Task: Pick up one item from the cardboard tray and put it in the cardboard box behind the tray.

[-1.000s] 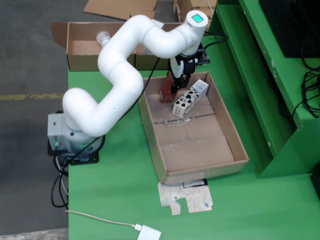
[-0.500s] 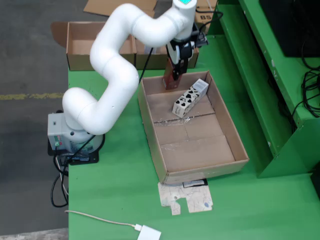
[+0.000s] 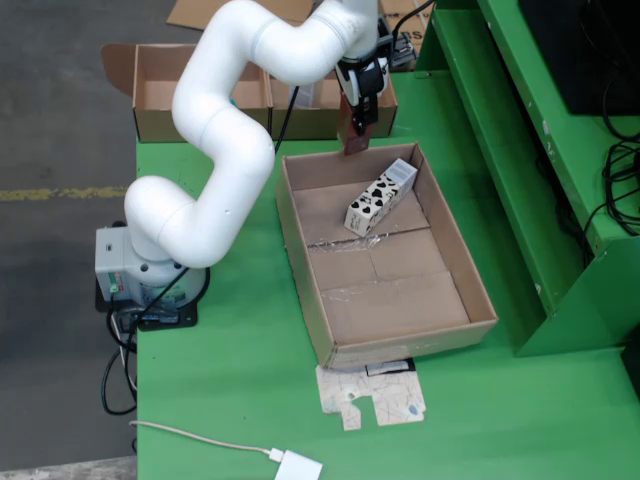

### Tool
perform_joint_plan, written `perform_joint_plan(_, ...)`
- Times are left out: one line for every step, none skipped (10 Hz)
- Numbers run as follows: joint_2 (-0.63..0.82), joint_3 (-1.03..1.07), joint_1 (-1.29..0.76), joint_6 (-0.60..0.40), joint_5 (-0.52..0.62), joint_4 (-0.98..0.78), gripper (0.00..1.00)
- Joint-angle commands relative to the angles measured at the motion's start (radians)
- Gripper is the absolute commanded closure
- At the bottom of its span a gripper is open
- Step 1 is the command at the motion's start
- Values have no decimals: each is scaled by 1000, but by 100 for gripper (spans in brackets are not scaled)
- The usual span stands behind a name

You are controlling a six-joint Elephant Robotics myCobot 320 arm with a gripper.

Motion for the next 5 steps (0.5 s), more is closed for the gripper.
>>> perform_joint_plan(82, 24, 72, 33, -47, 19, 100)
perform_joint_plan(102, 24, 101, 46, -69, 36, 100)
perform_joint_plan(102, 24, 101, 46, -69, 36, 100)
perform_joint_plan(102, 24, 101, 46, -69, 36, 100)
perform_joint_plan(116, 24, 125, 47, -89, 116, 100)
